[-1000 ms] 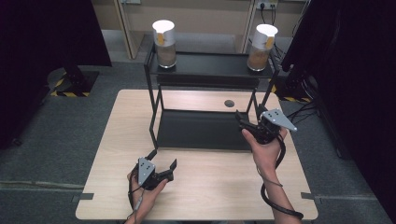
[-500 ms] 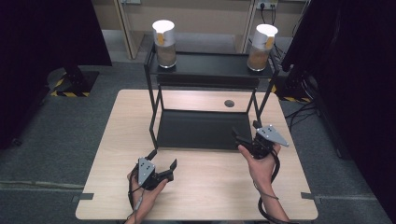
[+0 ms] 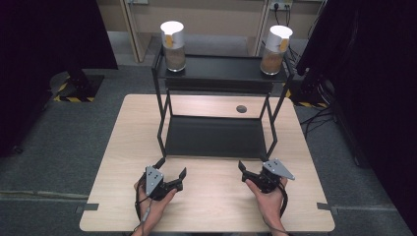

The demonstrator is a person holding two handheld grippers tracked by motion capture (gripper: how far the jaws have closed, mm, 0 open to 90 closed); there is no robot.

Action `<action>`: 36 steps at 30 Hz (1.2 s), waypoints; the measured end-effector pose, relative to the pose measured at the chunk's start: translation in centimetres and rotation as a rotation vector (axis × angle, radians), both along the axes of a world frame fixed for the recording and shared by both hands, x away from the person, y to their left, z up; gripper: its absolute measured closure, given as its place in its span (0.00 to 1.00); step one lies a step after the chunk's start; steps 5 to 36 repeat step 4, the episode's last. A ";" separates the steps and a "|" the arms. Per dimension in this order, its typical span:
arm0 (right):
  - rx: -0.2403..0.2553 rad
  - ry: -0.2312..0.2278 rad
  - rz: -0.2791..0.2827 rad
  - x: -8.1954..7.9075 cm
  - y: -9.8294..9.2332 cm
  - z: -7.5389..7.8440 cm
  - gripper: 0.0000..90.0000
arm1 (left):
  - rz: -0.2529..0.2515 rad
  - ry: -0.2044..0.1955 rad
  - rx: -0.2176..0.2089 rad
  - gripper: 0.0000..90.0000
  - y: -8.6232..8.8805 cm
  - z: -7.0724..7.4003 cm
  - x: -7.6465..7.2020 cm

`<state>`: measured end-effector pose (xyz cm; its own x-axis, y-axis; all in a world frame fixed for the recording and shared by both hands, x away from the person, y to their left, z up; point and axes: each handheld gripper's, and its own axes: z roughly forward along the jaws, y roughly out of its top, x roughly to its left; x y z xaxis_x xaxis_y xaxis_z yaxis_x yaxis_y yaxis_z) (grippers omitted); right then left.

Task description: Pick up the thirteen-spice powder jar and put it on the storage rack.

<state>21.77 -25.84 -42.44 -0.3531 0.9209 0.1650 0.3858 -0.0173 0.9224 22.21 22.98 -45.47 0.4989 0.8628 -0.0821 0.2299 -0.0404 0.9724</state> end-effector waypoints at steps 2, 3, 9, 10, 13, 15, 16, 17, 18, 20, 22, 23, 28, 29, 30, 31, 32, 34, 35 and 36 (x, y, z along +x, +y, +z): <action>0.007 -0.009 -0.002 -0.4 0.0 -0.4 0.11 | 0.000 0.000 -0.001 0.12 0.0 0.0 0.0; 0.009 -0.014 -0.005 -0.6 0.0 -0.6 0.11 | -0.001 0.001 -0.001 0.12 0.0 0.0 0.0; 0.012 -0.013 -0.005 -0.6 0.0 -0.6 0.11 | -0.001 0.002 -0.001 0.12 0.0 0.0 0.0; 0.012 -0.013 -0.005 -0.6 0.0 -0.6 0.11 | -0.001 0.002 -0.001 0.12 0.0 0.0 0.0; 0.012 -0.013 -0.005 -0.6 0.0 -0.6 0.11 | -0.001 0.002 -0.001 0.12 0.0 0.0 0.0; 0.012 -0.013 -0.005 -0.6 0.0 -0.6 0.11 | -0.001 0.002 -0.001 0.12 0.0 0.0 0.0; 0.012 -0.013 -0.005 -0.6 0.0 -0.6 0.11 | -0.001 0.002 -0.001 0.12 0.0 0.0 0.0; 0.012 -0.013 -0.005 -0.6 0.0 -0.6 0.11 | -0.001 0.002 -0.001 0.12 0.0 0.0 0.0; 0.012 -0.013 -0.005 -0.6 0.0 -0.6 0.11 | -0.001 0.002 -0.001 0.12 0.0 0.0 0.0; 0.012 -0.013 -0.005 -0.6 0.0 -0.6 0.11 | -0.001 0.002 -0.001 0.12 0.0 0.0 0.0; 0.012 -0.013 -0.005 -0.6 0.0 -0.6 0.11 | -0.001 0.002 -0.001 0.12 0.0 0.0 0.0; 0.012 -0.013 -0.005 -0.6 0.0 -0.6 0.11 | -0.001 0.002 -0.001 0.12 0.0 0.0 0.0; 0.012 -0.013 -0.005 -0.6 0.0 -0.6 0.11 | -0.001 0.002 -0.001 0.12 0.0 0.0 0.0; 0.012 -0.013 -0.005 -0.6 0.0 -0.6 0.11 | -0.001 0.002 -0.001 0.12 0.0 0.0 0.0; 0.012 -0.013 -0.005 -0.6 0.0 -0.6 0.11 | -0.001 0.002 -0.001 0.12 0.0 0.0 0.0; 0.012 -0.013 -0.005 -0.6 0.0 -0.6 0.11 | -0.001 0.002 -0.001 0.12 0.0 0.0 0.0; 0.012 -0.013 -0.005 -0.6 0.0 -0.6 0.11 | -0.001 0.002 -0.001 0.12 0.0 0.0 0.0; 0.012 -0.013 -0.005 -0.6 0.0 -0.6 0.11 | -0.001 0.002 -0.001 0.12 0.0 0.0 0.0; 0.012 -0.013 -0.005 -0.6 0.0 -0.6 0.11 | -0.001 0.002 -0.001 0.12 0.0 0.0 0.0; 0.012 -0.013 -0.005 -0.6 0.0 -0.6 0.11 | -0.001 0.002 -0.001 0.12 0.0 0.0 0.0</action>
